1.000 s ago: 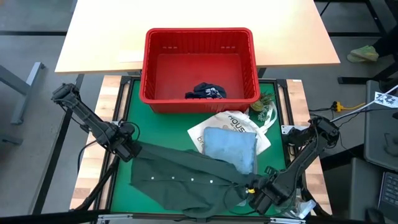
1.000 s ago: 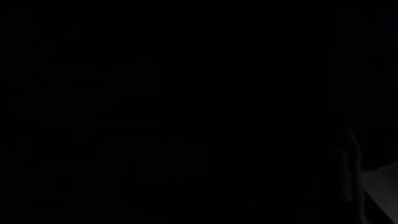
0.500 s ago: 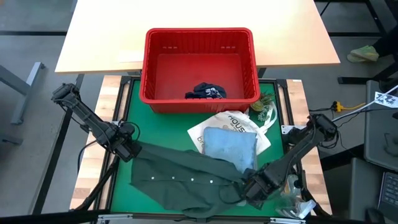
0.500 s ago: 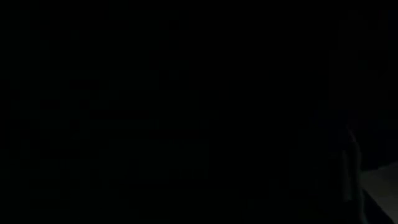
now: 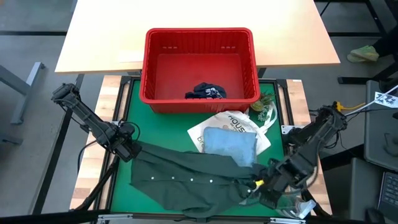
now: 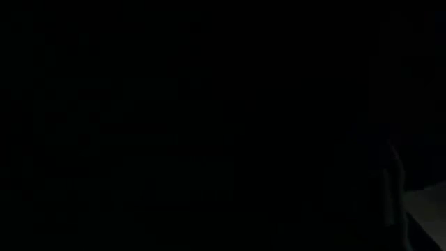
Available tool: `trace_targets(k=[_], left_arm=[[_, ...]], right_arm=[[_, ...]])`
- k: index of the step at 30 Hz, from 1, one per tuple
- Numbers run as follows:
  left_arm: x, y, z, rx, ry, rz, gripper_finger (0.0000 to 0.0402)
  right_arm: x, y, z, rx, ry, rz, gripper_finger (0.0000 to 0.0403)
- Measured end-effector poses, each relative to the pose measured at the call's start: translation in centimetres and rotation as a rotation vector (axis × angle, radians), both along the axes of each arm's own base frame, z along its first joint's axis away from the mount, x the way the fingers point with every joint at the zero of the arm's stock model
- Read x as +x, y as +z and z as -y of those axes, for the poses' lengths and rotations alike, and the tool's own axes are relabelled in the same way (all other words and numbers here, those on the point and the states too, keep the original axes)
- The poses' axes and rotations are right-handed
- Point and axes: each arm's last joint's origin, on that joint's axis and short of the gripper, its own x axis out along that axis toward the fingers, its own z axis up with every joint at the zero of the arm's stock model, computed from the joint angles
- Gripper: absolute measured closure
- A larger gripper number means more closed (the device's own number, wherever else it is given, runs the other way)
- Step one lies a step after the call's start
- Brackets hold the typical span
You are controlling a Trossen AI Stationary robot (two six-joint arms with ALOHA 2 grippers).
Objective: Fold Laundry from Bin
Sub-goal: Fold the green polo shirt
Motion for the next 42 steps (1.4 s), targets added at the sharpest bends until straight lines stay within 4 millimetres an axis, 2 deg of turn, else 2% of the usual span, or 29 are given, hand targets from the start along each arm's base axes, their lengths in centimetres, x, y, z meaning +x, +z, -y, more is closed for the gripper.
trace_targets(k=[3,6,9,14,20,27,36,42], left_arm=[[0.0,0.0,0.0,0.000,0.000,0.000,0.0401],[0.0,0.0,0.0,0.000,0.001,0.000,0.0401],[0.0,0.0,0.0,0.000,0.001,0.000,0.0401],[0.0,0.0,0.0,0.000,0.001,0.001,0.0401],[0.0,0.0,0.0,0.000,0.002,0.001,0.0401],[0.0,0.0,0.0,0.000,0.002,0.001,0.0401],[0.0,0.0,0.0,0.001,0.002,0.001,0.0401],[0.0,0.0,0.0,0.001,0.002,0.001,0.0401]], right_arm=[[0.3,0.1,0.5,-0.167,-0.070,0.173,0.0258],[1.5,-0.1,1.5,-0.366,-0.237,0.364,0.0259],[3.0,-0.8,3.0,-0.420,-0.413,0.406,0.0259],[5.0,-2.6,5.4,-0.308,-0.497,0.245,0.0259],[7.4,-5.1,7.8,-0.067,-0.604,0.131,0.0259],[8.4,-7.3,10.6,0.011,-0.663,0.030,0.0259],[8.4,-9.3,11.0,0.063,-0.662,0.010,0.0259],[8.9,-10.4,10.8,0.125,-0.653,0.072,0.0259]])
